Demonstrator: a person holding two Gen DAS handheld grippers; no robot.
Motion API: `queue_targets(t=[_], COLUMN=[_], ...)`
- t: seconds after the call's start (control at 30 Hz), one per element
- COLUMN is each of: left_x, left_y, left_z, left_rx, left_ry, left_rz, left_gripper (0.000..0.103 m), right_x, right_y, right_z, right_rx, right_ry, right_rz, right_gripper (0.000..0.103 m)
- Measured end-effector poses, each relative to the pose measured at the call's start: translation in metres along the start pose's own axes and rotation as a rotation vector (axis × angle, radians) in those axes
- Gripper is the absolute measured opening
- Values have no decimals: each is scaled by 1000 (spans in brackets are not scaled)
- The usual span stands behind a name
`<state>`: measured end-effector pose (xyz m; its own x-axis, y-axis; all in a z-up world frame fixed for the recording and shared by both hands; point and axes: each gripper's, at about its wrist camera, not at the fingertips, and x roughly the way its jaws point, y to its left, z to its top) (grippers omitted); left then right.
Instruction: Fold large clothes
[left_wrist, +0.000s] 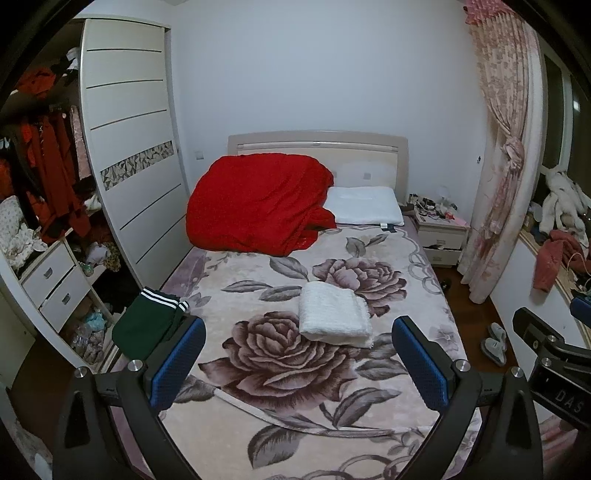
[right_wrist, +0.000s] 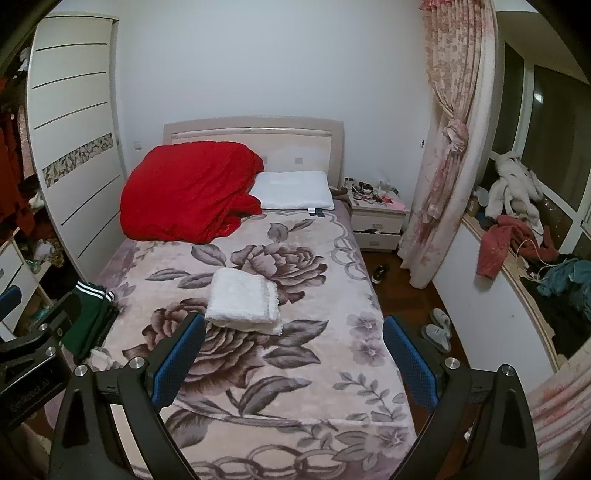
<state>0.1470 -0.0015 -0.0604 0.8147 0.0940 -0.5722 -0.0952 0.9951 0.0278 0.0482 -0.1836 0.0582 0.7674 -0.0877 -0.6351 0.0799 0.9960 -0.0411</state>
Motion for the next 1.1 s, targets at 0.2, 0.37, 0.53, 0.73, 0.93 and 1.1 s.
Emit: queue_targets(t=[0.2, 0.37, 0.53, 0.73, 0.93, 1.1], left_x=[-1, -2, -1, -2, -3, -3], left_y=[2, 3, 4, 6, 6, 7], left_z=[1, 1, 1, 0, 1, 1], left_rx=[-4, -5, -6, -7, -10, -10], left_ry=[-5, -7, -6, -6, -8, -9], left_rz=[2, 4, 3, 4, 7, 7], left_gripper=[103, 103, 103, 103, 103, 103], right_x=[1, 0, 0, -1, -2, -4], right_y=[0, 0, 1, 1, 2, 4], right_z=[0, 1, 0, -3, -4, -5], right_rx=[0, 2, 0, -4, -4, -3], right_ry=[-2, -4, -7, -10, -11, -13], right_rz=[2, 5, 2, 3, 1, 3], right_gripper=[98, 98, 98, 98, 98, 99])
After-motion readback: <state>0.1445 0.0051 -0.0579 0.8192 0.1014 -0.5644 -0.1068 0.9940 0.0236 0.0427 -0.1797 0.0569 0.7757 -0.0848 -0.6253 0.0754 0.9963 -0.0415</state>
